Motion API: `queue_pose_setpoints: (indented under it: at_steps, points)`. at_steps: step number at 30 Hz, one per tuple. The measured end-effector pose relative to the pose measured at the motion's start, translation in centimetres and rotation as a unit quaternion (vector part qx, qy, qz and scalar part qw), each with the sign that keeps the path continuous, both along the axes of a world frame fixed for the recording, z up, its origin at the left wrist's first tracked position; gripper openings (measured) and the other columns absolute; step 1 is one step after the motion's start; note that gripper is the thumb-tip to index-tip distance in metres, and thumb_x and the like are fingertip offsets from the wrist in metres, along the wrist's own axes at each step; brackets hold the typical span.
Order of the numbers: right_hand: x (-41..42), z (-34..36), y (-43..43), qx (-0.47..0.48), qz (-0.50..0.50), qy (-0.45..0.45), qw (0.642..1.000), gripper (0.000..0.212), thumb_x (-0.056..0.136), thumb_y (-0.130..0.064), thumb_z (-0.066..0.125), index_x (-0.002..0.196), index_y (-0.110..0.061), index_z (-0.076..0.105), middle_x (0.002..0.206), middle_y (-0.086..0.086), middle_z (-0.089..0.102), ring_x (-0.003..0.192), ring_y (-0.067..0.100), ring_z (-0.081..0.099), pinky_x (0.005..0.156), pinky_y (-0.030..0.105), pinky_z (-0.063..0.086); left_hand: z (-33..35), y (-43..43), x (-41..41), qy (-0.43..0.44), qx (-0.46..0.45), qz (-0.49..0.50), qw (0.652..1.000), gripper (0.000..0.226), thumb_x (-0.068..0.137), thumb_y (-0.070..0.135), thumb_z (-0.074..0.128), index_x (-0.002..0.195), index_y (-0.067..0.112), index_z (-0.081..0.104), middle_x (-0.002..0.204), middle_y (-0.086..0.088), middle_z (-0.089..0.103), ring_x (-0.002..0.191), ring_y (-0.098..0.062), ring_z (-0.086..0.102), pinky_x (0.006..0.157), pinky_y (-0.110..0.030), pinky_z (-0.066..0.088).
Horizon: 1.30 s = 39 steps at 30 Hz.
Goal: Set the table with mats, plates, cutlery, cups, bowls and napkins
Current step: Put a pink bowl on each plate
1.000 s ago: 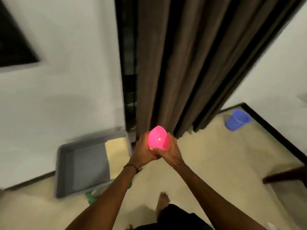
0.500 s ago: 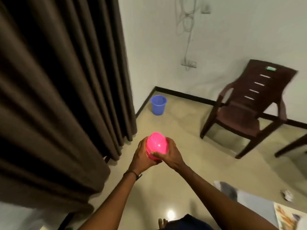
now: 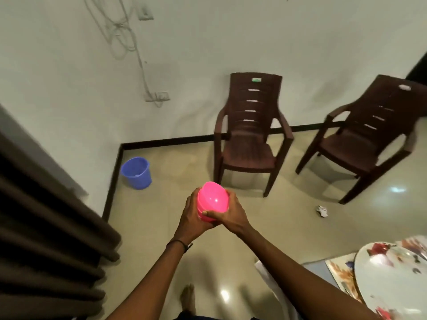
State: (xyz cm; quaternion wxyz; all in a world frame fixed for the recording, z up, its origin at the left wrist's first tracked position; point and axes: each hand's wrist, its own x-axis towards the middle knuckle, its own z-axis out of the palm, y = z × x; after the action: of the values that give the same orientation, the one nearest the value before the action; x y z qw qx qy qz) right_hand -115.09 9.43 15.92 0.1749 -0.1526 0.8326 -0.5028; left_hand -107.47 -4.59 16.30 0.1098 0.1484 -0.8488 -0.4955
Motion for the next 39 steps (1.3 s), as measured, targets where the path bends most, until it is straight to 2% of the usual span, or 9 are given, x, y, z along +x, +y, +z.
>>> queue_pose_setpoints:
  at_steps: [5, 10, 14, 19, 23, 26, 28, 34, 39]
  points:
    - [-5.3, -0.3, 0.1, 0.006, -0.081, 0.005, 0.997, 0.118, 0.043, -0.083, 0.078, 0.14, -0.033, 0.032, 0.134, -0.012, 0.046, 0.117, 0.015, 0.052, 0.092, 0.04, 0.056, -0.5, -1.3, -7.6, 0.003, -0.011, -0.094, 0.996, 0.12, 0.048, 0.053, 0.091, 0.145, 0.036, 0.023, 0.142, 0.012, 0.039, 0.127, -0.011, 0.044, 0.1, -0.035, 0.051]
    - [-10.1, 0.7, -0.4, 0.005, -0.17, 0.012, 0.985, 0.118, 0.045, -0.081, 0.08, 0.141, -0.035, 0.03, 0.134, -0.012, 0.045, 0.117, 0.015, 0.053, 0.091, 0.038, 0.057, 1.5, -2.5, -15.4, 0.026, -0.034, -0.205, 0.978, 0.123, 0.053, 0.047, 0.092, 0.15, 0.031, 0.018, 0.15, 0.011, 0.032, 0.13, -0.004, 0.036, 0.101, -0.022, 0.04]
    - [-12.6, 1.0, 1.1, 0.004, -0.251, 0.011, 0.968, 0.116, 0.048, -0.074, 0.083, 0.141, -0.032, 0.031, 0.133, -0.011, 0.045, 0.116, 0.014, 0.051, 0.093, 0.037, 0.055, 1.2, -1.4, -20.8, 0.021, -0.032, -0.282, 0.959, 0.118, 0.05, 0.047, 0.092, 0.145, 0.04, 0.022, 0.141, 0.015, 0.039, 0.125, -0.004, 0.043, 0.096, -0.022, 0.047]
    - [-15.8, -0.6, 5.0, 0.01, -0.354, -0.013, 0.935, 0.118, 0.046, -0.078, 0.081, 0.141, -0.033, 0.028, 0.134, -0.011, 0.044, 0.118, 0.016, 0.05, 0.095, 0.042, 0.053, -1.2, 2.7, -27.8, -0.002, -0.035, -0.384, 0.923, 0.119, 0.047, 0.052, 0.091, 0.143, 0.047, 0.021, 0.136, 0.019, 0.043, 0.122, -0.007, 0.048, 0.091, -0.035, 0.055]
    - [-18.8, -2.2, 9.5, 0.009, -0.441, -0.027, 0.897, 0.118, 0.044, -0.079, 0.082, 0.14, -0.034, 0.029, 0.134, -0.012, 0.045, 0.119, 0.016, 0.051, 0.094, 0.043, 0.054, -2.6, 8.7, -33.6, -0.012, -0.057, -0.465, 0.883, 0.118, 0.047, 0.057, 0.088, 0.142, 0.048, 0.019, 0.134, 0.016, 0.043, 0.119, -0.009, 0.051, 0.088, -0.032, 0.056]
    - [-21.6, -2.1, 13.9, 0.012, -0.506, -0.025, 0.862, 0.116, 0.046, -0.074, 0.084, 0.14, -0.033, 0.03, 0.132, -0.013, 0.047, 0.118, 0.015, 0.052, 0.093, 0.037, 0.054, -2.4, 14.2, -38.1, -0.009, -0.045, -0.514, 0.856, 0.116, 0.046, 0.055, 0.089, 0.141, 0.047, 0.023, 0.133, 0.016, 0.045, 0.115, -0.008, 0.052, 0.088, -0.029, 0.054]
    - [-23.3, -1.9, 16.7, 0.009, -0.543, -0.019, 0.84, 0.115, 0.048, -0.071, 0.085, 0.141, -0.031, 0.031, 0.131, -0.014, 0.046, 0.117, 0.013, 0.051, 0.092, 0.034, 0.053, -2.3, 17.8, -41.0, -0.004, -0.047, -0.551, 0.833, 0.116, 0.047, 0.054, 0.089, 0.142, 0.046, 0.023, 0.134, 0.014, 0.045, 0.116, -0.009, 0.051, 0.089, -0.031, 0.053]
    - [-27.2, -0.5, 23.5, 0.005, -0.636, -0.008, 0.771, 0.116, 0.044, -0.077, 0.083, 0.138, -0.034, 0.032, 0.131, -0.013, 0.048, 0.116, 0.013, 0.053, 0.093, 0.04, 0.055, -0.6, 27.4, -47.9, 0.008, -0.042, -0.654, 0.755, 0.119, 0.047, 0.058, 0.09, 0.144, 0.041, 0.023, 0.138, 0.014, 0.043, 0.123, -0.011, 0.049, 0.095, -0.035, 0.053]
    - [-28.5, -0.2, 27.5, -0.005, -0.713, 0.013, 0.701, 0.108, 0.046, -0.07, 0.087, 0.135, -0.034, 0.036, 0.129, -0.012, 0.05, 0.113, 0.01, 0.054, 0.091, 0.033, 0.054, -0.2, 34.1, -50.5, 0.021, -0.04, -0.714, 0.698, 0.118, 0.048, 0.057, 0.09, 0.144, 0.036, 0.025, 0.138, 0.013, 0.045, 0.122, -0.008, 0.05, 0.096, -0.035, 0.053]
